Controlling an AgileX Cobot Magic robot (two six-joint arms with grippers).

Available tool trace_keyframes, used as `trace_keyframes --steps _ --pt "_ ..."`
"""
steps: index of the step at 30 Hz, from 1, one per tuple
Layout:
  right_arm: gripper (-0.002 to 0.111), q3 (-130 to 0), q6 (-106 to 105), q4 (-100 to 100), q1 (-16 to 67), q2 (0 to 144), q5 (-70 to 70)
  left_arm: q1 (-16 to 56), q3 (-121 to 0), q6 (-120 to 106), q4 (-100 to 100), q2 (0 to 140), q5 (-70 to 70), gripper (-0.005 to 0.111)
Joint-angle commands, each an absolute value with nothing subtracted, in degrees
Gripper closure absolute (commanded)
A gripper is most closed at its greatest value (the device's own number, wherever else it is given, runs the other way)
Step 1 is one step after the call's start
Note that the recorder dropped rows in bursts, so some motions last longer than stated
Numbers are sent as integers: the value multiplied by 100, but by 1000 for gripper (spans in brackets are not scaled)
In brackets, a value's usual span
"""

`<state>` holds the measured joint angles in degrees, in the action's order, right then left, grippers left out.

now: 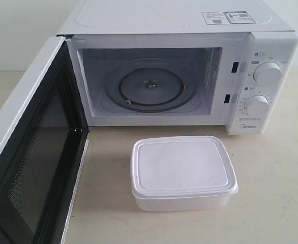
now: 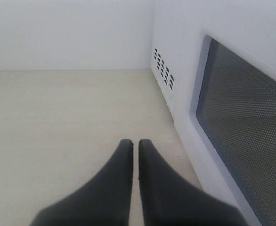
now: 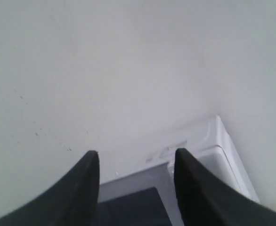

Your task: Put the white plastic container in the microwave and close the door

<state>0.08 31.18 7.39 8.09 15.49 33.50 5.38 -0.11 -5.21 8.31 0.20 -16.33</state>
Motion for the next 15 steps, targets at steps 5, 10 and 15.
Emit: trace_keyframes --steps 5,10,15 --pt "63 -266 3247 780 796 1602 3021 524 0 -472 818 0 -1627 102" --pt "63 -1038 3402 780 796 1602 1715 524 0 -472 818 0 -1627 102" --pt "63 -1332 3902 757 796 1602 1706 524 0 -472 818 0 -1627 102"
